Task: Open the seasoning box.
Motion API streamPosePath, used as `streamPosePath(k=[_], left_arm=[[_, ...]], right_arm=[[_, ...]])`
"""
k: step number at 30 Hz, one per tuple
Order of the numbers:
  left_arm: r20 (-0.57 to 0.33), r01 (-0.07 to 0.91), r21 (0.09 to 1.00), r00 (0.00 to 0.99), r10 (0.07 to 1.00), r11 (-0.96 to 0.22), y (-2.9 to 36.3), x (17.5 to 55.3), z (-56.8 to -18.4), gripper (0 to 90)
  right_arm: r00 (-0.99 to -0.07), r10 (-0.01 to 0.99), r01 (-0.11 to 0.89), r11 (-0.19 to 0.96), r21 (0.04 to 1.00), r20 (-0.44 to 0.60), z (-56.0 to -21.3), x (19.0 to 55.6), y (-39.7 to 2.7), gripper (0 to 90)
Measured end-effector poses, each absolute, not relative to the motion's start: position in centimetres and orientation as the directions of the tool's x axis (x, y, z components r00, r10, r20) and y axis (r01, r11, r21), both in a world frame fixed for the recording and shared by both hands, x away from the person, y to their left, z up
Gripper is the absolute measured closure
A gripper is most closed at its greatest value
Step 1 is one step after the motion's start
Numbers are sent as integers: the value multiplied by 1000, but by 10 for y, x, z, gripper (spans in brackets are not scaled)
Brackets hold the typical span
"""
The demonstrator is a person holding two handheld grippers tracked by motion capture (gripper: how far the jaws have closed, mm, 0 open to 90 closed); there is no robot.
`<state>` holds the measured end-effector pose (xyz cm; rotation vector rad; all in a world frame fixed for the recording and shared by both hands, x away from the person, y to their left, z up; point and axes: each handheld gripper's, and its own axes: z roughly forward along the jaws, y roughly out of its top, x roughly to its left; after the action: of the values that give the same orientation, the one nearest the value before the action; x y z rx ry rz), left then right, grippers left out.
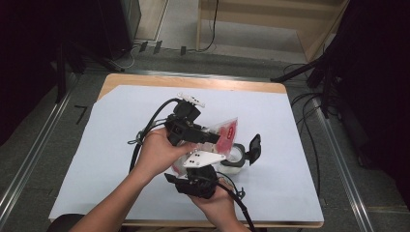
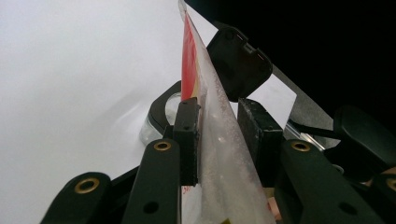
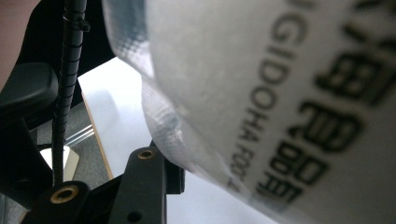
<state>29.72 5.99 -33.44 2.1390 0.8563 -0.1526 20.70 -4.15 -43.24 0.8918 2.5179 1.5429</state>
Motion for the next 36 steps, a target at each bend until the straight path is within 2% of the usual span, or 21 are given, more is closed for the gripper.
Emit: streamPosePath(k=[36], left_arm=[[-374,624,643,762,528,-445,60,297,-335,704]], right_arm=[[-833,502,439,340,832,234,-433,207,-41,634]])
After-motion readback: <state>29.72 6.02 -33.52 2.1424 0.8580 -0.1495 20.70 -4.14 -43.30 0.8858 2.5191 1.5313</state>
